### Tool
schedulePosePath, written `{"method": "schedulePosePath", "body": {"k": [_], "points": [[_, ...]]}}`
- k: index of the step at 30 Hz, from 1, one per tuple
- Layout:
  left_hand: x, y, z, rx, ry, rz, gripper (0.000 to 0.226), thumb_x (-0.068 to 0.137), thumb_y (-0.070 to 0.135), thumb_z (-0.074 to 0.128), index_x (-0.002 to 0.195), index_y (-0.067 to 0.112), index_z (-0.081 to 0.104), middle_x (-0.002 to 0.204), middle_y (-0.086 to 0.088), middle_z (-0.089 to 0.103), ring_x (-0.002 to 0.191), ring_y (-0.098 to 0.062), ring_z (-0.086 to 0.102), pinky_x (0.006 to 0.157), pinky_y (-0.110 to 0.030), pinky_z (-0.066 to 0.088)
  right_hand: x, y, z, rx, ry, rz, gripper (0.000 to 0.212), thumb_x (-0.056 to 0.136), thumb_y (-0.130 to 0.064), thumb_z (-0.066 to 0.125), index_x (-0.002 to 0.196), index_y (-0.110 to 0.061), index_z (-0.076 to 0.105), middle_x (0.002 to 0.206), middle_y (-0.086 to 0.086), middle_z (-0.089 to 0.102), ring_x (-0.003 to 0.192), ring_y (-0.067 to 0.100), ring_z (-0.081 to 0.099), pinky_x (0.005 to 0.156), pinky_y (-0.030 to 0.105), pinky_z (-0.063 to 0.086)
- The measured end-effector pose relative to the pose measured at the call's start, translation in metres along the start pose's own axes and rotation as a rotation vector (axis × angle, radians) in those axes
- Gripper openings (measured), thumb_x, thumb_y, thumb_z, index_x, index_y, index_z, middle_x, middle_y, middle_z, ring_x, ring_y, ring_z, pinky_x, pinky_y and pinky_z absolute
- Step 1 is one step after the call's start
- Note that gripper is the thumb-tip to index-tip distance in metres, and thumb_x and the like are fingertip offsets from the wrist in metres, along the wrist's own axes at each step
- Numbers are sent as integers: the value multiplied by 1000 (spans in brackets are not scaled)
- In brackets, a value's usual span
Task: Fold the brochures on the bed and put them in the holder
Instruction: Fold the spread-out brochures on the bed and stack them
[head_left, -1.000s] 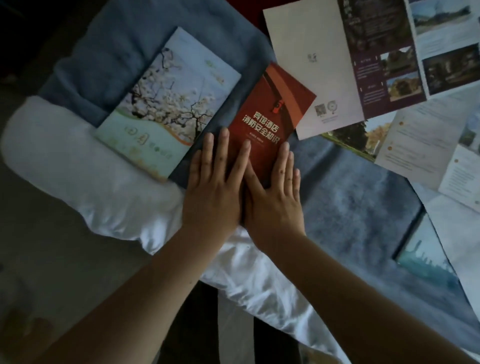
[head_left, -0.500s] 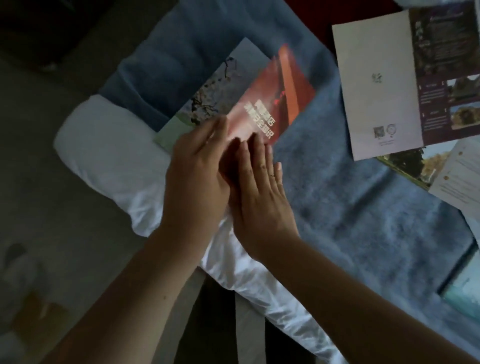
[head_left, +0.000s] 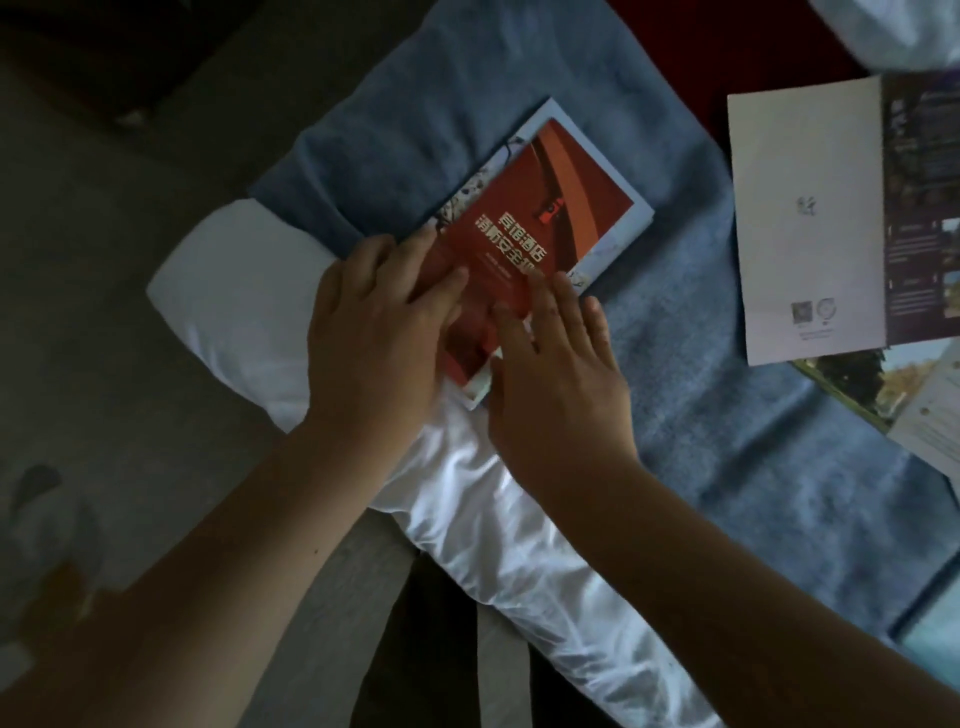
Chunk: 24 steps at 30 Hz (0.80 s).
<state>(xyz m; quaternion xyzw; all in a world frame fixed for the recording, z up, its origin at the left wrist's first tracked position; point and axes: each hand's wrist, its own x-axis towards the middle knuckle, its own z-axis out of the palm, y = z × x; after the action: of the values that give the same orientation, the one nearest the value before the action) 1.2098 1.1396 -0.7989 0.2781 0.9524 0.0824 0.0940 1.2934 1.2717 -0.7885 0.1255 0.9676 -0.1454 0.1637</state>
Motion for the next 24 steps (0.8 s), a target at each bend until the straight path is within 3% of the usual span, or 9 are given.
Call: {"method": "schedulePosePath", "body": {"k": [2, 7, 9, 13, 15, 18, 24], "points": [[-1, 3, -2, 38, -42, 33, 45, 108, 41, 44, 145, 20, 58, 161, -7, 42, 144, -33, 41, 111, -47, 34, 12, 3, -13, 6, 3, 46, 48, 106, -34, 40, 150, -16, 41, 169, 15, 22, 158, 30, 14, 129, 43, 6], [5, 15, -12, 22, -157, 126, 52, 102, 42, 55, 146, 15, 56, 160, -7, 43, 149, -30, 37, 115, -47, 35, 46, 12, -31, -116, -109, 133, 80, 107, -37, 48, 164, -12, -1, 172, 14, 1, 159, 27, 2, 129, 40, -1], [12, 19, -15, 27, -250, 125, 62, 99, 46, 56, 152, 15, 49, 166, -8, 34, 153, -30, 31, 116, -47, 35, 57, 12, -32, -181, -152, 162, 79, 107, -36, 46, 164, -8, -1, 171, 17, -3, 159, 28, -1, 129, 42, -1], [27, 26, 0, 143, -455, 114, 82, 101, 56, 42, 164, 13, 12, 173, -8, -2, 160, -29, 2, 125, -41, 18, 70, 12, -28, -190, -227, 171, 81, 107, -39, 49, 163, -6, 1, 171, 18, -3, 159, 30, 4, 126, 42, 12], [29, 30, 8, 175, -474, 94, 85, 101, 54, 45, 164, 11, 8, 172, -11, -4, 159, -32, -2, 126, -40, 14, 78, 15, -25, -189, -254, 170, 84, 104, -40, 55, 163, -5, 6, 171, 19, 2, 158, 32, 11, 122, 46, 27], [33, 30, 18, 160, -459, 63, 87, 100, 52, 50, 164, 9, 11, 172, -12, -1, 159, -33, 0, 125, -41, 15, 91, 21, -26, -237, -300, 159, 103, 88, -51, 72, 162, -7, 15, 170, 18, 14, 153, 34, 28, 103, 50, 49], [45, 32, 24, 186, -495, 56, 90, 96, 54, 56, 163, 10, 15, 172, -11, 5, 159, -30, 3, 122, -41, 26, 101, 31, -21, -266, -241, 105, 98, 83, -57, 75, 158, -11, 30, 158, 16, 37, 135, 32, 49, 81, 44, 51]]}}
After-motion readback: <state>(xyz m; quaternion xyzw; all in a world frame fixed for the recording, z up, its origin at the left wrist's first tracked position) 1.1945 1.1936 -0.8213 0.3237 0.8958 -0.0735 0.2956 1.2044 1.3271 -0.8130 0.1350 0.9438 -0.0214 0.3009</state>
